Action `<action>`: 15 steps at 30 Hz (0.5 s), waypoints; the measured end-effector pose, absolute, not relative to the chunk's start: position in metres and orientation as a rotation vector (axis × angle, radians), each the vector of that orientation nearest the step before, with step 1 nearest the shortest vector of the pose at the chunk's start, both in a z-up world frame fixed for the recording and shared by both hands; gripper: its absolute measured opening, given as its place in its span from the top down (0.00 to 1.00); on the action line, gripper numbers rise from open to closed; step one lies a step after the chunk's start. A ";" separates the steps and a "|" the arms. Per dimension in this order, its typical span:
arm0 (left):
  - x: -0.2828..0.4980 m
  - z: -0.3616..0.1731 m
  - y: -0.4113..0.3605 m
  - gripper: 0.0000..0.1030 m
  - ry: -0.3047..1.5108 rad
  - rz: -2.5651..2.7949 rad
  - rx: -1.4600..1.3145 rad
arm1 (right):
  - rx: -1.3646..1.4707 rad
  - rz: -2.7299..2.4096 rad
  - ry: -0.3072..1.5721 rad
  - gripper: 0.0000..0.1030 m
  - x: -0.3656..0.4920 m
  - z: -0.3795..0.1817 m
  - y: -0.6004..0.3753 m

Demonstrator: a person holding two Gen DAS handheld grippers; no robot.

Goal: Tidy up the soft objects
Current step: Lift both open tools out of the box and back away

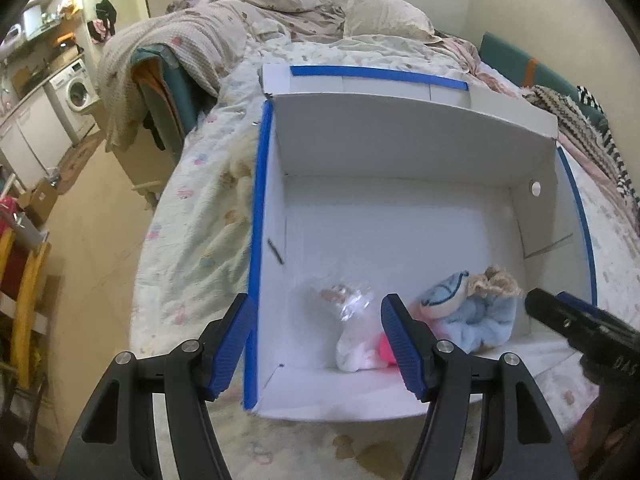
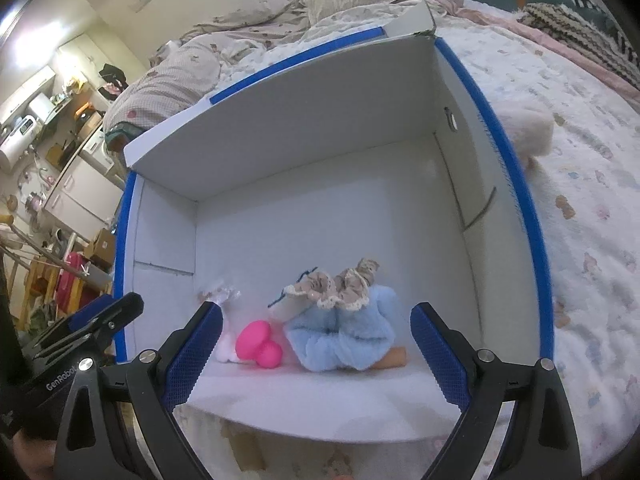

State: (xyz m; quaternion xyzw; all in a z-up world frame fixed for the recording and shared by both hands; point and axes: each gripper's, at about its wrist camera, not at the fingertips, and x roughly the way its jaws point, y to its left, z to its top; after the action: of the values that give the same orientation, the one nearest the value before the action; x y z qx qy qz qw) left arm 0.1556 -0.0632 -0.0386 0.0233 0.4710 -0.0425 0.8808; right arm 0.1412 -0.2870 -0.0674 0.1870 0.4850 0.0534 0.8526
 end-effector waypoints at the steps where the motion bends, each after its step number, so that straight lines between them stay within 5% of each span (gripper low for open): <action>1: 0.153 -0.039 -0.061 0.39 0.985 -0.090 0.045 | 0.392 0.110 1.020 0.02 0.138 -0.067 -0.288; 15: 0.120 -0.052 -0.026 0.39 1.043 -0.030 -0.028 | 0.364 0.068 0.990 0.02 0.099 -0.057 -0.285</action>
State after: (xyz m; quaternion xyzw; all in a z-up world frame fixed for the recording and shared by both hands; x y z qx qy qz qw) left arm 0.1197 -0.0257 -0.0516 -0.0133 0.4980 -0.0146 0.8669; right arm 0.0988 -0.2845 -0.0573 0.1738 0.4725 0.0325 0.8634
